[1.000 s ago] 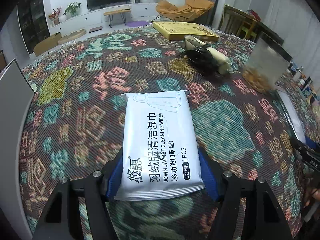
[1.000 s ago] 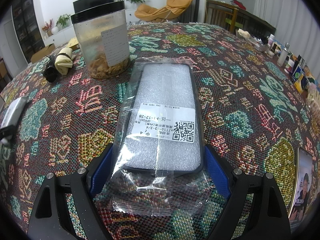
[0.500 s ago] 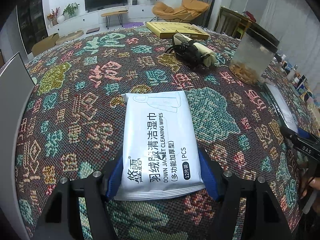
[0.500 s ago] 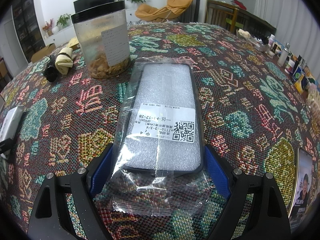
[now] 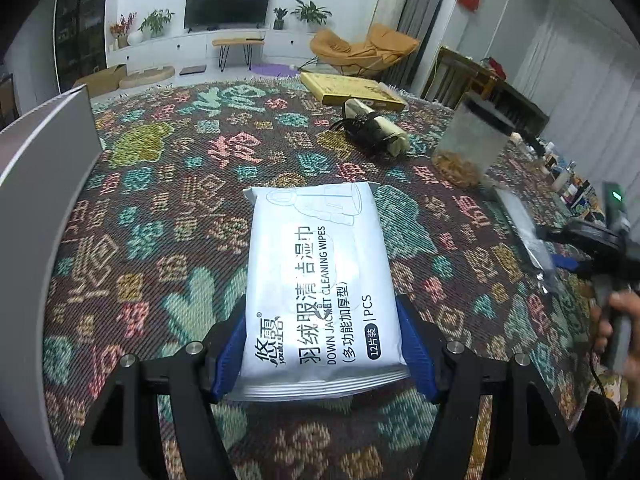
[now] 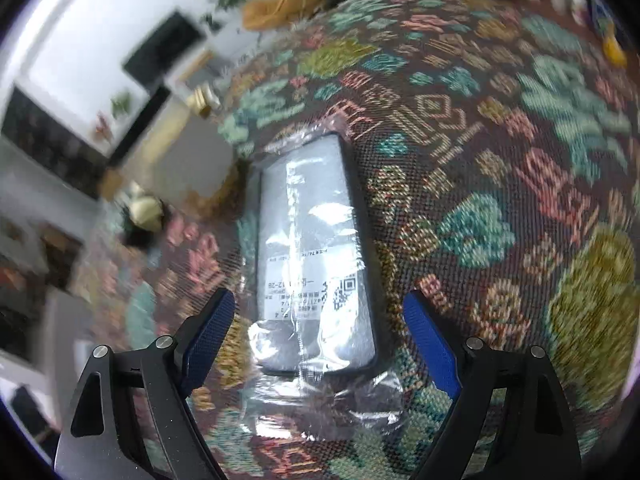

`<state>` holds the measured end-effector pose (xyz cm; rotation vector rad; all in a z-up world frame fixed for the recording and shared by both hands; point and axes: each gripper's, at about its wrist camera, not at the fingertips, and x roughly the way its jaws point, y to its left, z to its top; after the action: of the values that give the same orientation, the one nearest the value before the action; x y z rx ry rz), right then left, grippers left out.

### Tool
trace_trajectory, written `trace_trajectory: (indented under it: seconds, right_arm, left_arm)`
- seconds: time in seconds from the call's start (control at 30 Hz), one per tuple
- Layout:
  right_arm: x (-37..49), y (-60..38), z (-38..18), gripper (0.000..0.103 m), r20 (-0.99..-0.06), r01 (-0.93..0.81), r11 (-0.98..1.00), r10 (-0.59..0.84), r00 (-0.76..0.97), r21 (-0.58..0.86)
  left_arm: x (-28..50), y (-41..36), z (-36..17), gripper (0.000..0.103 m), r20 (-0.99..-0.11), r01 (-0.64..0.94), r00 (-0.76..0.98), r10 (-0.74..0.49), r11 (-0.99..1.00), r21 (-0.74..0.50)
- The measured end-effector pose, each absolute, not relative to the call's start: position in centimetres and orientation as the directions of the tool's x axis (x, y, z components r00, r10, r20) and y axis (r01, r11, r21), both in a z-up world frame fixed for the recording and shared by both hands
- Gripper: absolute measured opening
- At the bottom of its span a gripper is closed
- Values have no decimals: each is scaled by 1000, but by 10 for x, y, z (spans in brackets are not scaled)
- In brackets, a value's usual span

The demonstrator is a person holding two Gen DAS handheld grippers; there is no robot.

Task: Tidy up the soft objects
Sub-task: 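Carry the wipes pack and plastic bag over the white box with both tools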

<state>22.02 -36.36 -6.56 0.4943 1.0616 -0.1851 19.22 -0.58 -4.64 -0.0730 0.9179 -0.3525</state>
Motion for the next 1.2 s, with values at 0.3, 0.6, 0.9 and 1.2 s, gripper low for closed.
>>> trace_trajectory:
  seconds: [0.3, 0.6, 0.9, 1.2]
  right_arm:
    - [232, -337, -69, 76, -918, 298, 950, -37, 394, 89]
    - [119, -305, -15, 76, -739, 238, 806, 322, 591, 542]
    - [143, -148, 51, 27, -631, -51, 771, 556, 540, 635]
    - [169, -86, 18, 86, -848, 16, 917, 362, 386, 399]
  left_arm:
    - [147, 18, -9, 68, -718, 286, 580, -384, 922, -262]
    - [104, 83, 49, 68, -641, 250, 660, -390, 920, -302]
    - [72, 198, 94, 68, -590, 87, 768, -248, 954, -288]
    - [44, 250, 92, 68, -580, 18, 794, -184, 960, -280]
